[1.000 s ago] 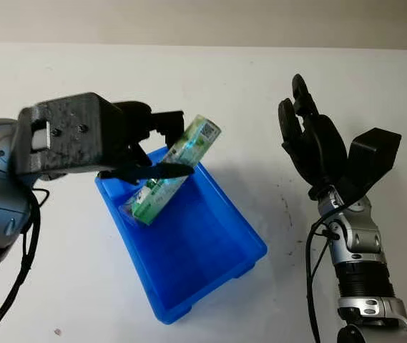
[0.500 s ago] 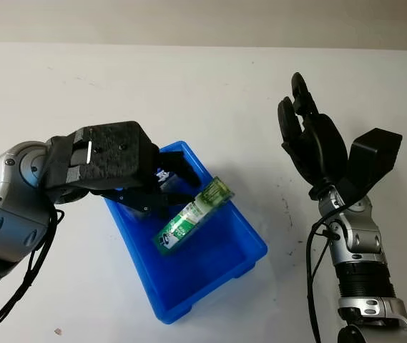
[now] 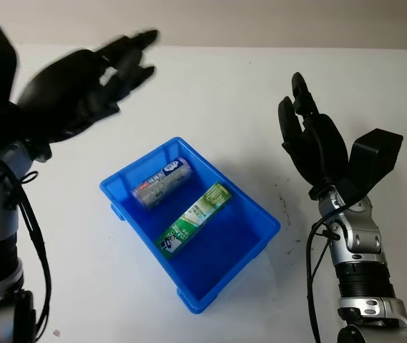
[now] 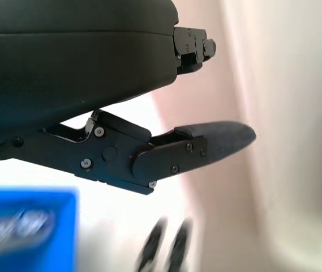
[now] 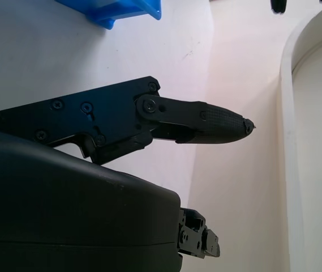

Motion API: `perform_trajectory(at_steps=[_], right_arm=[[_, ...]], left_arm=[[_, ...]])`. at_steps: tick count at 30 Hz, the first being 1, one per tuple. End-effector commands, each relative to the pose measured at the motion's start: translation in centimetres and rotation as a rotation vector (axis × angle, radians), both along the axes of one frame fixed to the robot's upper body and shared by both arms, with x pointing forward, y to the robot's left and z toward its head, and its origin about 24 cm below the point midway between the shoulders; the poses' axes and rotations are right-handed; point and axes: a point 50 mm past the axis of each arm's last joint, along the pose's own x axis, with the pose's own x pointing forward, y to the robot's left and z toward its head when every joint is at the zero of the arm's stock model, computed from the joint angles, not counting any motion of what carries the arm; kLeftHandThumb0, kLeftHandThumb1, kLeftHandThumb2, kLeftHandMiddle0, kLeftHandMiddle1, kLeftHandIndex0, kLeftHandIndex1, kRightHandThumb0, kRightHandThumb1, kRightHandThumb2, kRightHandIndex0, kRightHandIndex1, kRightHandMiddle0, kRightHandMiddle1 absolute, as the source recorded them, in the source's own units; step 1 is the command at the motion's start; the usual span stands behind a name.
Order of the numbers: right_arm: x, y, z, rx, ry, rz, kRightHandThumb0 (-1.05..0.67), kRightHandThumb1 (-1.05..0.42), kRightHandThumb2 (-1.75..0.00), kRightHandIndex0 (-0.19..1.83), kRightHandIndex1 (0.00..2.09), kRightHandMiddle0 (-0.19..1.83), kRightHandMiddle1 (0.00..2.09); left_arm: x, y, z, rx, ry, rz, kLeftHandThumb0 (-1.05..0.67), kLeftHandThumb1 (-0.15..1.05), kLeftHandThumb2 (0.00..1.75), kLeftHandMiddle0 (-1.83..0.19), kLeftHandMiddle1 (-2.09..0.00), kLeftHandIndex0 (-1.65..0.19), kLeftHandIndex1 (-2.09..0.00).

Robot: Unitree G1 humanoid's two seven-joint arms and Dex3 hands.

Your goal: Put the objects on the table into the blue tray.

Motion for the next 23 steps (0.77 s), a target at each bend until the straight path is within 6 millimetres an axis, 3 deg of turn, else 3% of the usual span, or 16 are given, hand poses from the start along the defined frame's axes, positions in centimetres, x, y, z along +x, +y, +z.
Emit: perform_trajectory(at_steps=[1,4,13,19,23], right_arm=[[0.2,0.3,0.4,0.02,-0.027,0.004,-0.66,-1.05,-0.5,-0.19,0.0,-0.19,0.0],[0.3,0.5,0.3,0.03,-0.03,0.015,-0.65,-1.05,-0.52,-0.19,0.0,-0.19,0.0],[0.5,0.6,0.2,0.037,-0.026,0.013,-0.65,-1.05,-0.55,-0.19,0.0,-0.19,0.0],[0.6,0.5,0.0,0.035,-0.015,-0.001,-0.63,-1.05,-0.59,-0.19,0.0,-0.19,0.0],[0.5,0.3,-0.2,0.052,0.005,-0.021,-0.66,-1.05,-0.56,-0.19,0.0,-0.19,0.0]], left_arm=[[0.2,1.5,-2.0,-0.117,0.005,0.083,-0.71,1.05,0.57,0.02,-0.07,0.07,-0.08],[0.2,2.4,-4.3,-0.204,0.001,0.181,-0.72,1.05,0.56,0.04,-0.06,0.08,-0.07],[-0.2,3.2,-11.2,-0.215,0.013,0.355,-0.72,1.05,0.64,0.19,0.0,0.19,0.0],[-0.4,1.8,-13.5,-0.192,0.077,0.344,-0.78,1.05,0.65,0.19,0.0,0.19,0.0],[-0.5,0.9,-13.7,-0.196,0.09,0.322,-0.78,1.05,0.67,0.19,0.0,0.19,0.0]])
